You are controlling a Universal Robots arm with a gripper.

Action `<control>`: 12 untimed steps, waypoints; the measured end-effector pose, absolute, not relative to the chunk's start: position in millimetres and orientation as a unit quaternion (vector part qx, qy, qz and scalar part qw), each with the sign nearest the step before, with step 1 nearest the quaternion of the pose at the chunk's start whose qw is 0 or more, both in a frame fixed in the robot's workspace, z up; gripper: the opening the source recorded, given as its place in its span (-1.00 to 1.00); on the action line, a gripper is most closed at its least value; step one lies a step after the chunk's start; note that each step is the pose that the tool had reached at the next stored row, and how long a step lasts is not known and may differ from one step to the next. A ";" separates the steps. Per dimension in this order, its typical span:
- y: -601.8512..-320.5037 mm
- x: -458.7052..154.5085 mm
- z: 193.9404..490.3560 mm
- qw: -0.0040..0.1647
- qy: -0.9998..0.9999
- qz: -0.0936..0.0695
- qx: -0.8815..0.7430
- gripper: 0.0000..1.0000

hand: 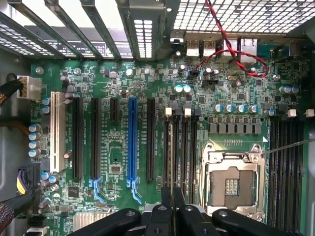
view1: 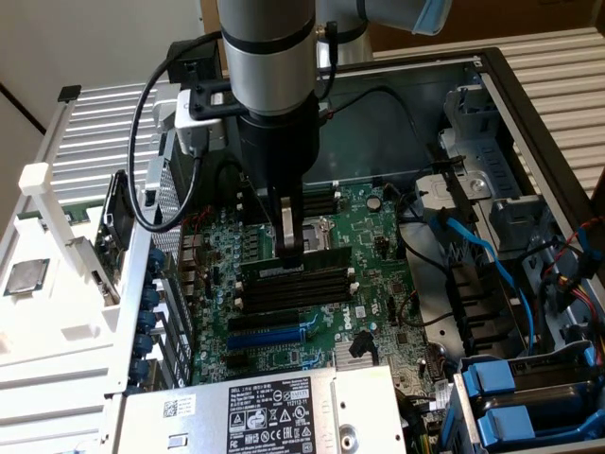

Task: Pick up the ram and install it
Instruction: 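Insert the ram into the slot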

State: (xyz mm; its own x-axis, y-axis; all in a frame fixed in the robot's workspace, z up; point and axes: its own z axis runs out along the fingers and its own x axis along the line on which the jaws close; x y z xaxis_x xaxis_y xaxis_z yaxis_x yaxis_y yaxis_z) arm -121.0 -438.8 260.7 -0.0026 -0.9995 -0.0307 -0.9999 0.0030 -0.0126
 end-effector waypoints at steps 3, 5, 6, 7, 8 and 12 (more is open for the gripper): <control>-438.8 -120.6 259.0 0.013 0.708 0.010 -0.706 -0.76; -438.8 -120.4 258.1 0.011 0.708 0.013 -0.706 -0.76; -438.8 -120.3 257.7 0.011 0.708 0.014 -0.706 -0.76; -438.8 -118.6 256.8 0.013 0.708 0.017 -0.706 -0.76; -438.8 -118.0 256.2 0.014 0.708 0.018 -0.706 -0.76; -438.9 -117.6 255.1 0.014 0.708 0.019 -0.706 -0.76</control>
